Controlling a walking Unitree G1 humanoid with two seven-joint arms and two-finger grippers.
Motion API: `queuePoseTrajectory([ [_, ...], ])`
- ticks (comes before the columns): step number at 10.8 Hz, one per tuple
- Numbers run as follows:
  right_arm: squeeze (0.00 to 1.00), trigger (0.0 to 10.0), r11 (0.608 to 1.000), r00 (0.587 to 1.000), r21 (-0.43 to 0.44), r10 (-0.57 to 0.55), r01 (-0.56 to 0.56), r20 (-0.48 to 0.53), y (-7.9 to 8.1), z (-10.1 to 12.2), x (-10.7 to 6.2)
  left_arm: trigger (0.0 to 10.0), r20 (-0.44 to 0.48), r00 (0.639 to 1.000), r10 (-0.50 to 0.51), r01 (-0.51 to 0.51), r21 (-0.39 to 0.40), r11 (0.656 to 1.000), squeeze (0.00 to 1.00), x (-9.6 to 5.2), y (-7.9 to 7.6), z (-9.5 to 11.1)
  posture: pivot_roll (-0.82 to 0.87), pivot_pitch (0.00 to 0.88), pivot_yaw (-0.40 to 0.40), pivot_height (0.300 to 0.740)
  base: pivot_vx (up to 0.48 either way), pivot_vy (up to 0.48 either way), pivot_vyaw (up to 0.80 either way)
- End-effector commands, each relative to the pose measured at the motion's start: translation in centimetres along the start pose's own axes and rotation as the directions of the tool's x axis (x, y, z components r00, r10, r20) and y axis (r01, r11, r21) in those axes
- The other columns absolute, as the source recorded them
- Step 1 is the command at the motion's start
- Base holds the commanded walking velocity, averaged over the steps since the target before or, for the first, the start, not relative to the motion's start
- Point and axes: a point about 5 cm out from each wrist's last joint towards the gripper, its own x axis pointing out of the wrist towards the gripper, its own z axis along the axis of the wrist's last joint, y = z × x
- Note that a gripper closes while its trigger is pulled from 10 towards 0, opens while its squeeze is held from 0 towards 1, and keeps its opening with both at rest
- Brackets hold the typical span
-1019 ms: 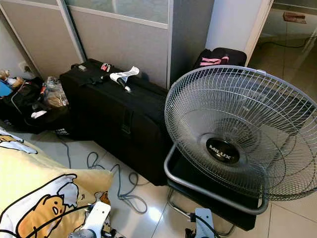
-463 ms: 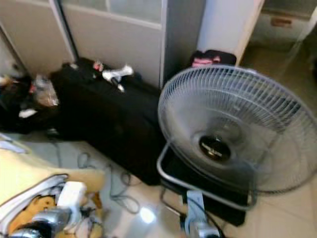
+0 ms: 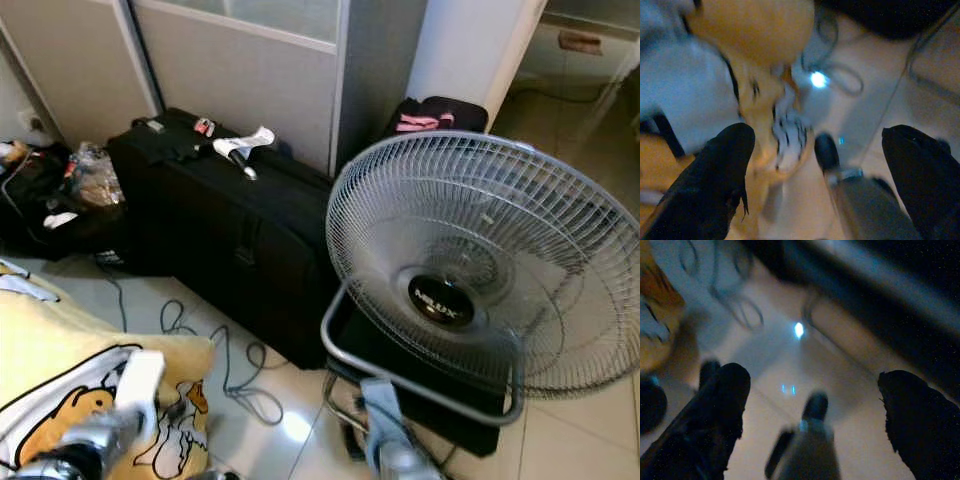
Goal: Clean up the room
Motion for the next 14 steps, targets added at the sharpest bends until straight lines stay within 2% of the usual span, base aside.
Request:
queuePoseTrajectory([
  [1,1.00,10.0,1.000,0.993,-0.026,0.011,-0.008,0.119,-0.6,3.0,0.1,10.0,0.028,1.000,-0.013,0.012,0.016,1.000,0.00,0.0,-0.5,0.2,-0.02,0.000,0.018,0.740,0.000,0.000,0.00],
  [2,1.00,10.0,1.000,0.972,-0.004,0.029,-0.029,0.233,-1.5,4.5,-0.3,10.0,0.160,0.987,-0.014,0.014,0.001,1.000,0.00,-0.2,-1.2,1.8,-0.02,0.000,0.020,0.740,0.000,0.000,0.00],
  [3,1.00,10.0,0.997,0.928,-0.028,0.081,-0.076,0.363,-1.7,6.2,-1.3,10.0,0.309,0.951,-0.016,0.015,0.007,1.000,0.00,-1.4,-0.7,3.9,-0.02,0.000,0.022,0.740,0.000,0.000,0.00],
  [4,1.00,10.0,0.994,0.896,-0.047,0.106,-0.095,0.431,-1.6,7.1,-2.3,10.0,0.390,0.920,-0.031,0.026,0.017,1.000,0.00,-2.6,-0.6,4.8,-0.02,0.000,0.023,0.740,0.000,0.000,0.00],
  [6,1.00,10.0,0.988,0.820,-0.051,0.150,-0.146,0.552,-0.8,9.3,-4.8,10.0,0.509,0.859,-0.057,0.037,0.048,0.998,0.00,-5.7,-0.7,6.5,-0.03,0.000,0.034,0.740,0.000,0.000,0.40],
  [7,1.00,10.0,0.983,0.762,-0.073,0.179,-0.171,0.622,0.3,11.0,-7.1,10.0,0.596,0.802,-0.040,0.026,0.033,0.999,0.00,-8.7,-0.8,8.1,-0.03,0.000,0.043,0.740,0.000,0.000,0.80],
  [9,1.00,10.0,0.984,0.754,-0.077,0.171,-0.158,0.635,0.7,11.4,-8.3,10.0,0.631,0.775,-0.032,-0.017,0.072,0.997,0.00,-10.5,-1.0,8.6,-0.04,0.000,0.051,0.740,0.000,0.000,0.80],
  [11,1.00,10.0,0.990,0.765,-0.061,0.140,-0.131,0.629,0.9,11.4,-9.5,10.0,0.652,0.758,-0.013,-0.004,0.024,1.000,0.00,-12.5,-1.8,9.1,-0.03,0.000,0.044,0.740,0.000,0.000,0.80],
  [13,1.00,10.0,0.994,0.777,-0.027,0.096,-0.102,0.622,0.5,11.9,-9.9,10.0,0.665,0.747,-0.001,-0.040,0.046,0.998,0.00,-13.0,-1.9,10.5,-0.01,0.000,0.014,0.740,0.000,0.000,0.80],
  [14,1.00,10.0,0.996,0.794,0.042,0.034,-0.074,0.607,-0.1,11.9,-9.8,10.0,0.653,0.757,0.005,-0.080,0.086,0.993,0.00,-13.0,-1.9,11.1,0.00,0.000,-0.002,0.740,0.000,0.000,0.80],
])
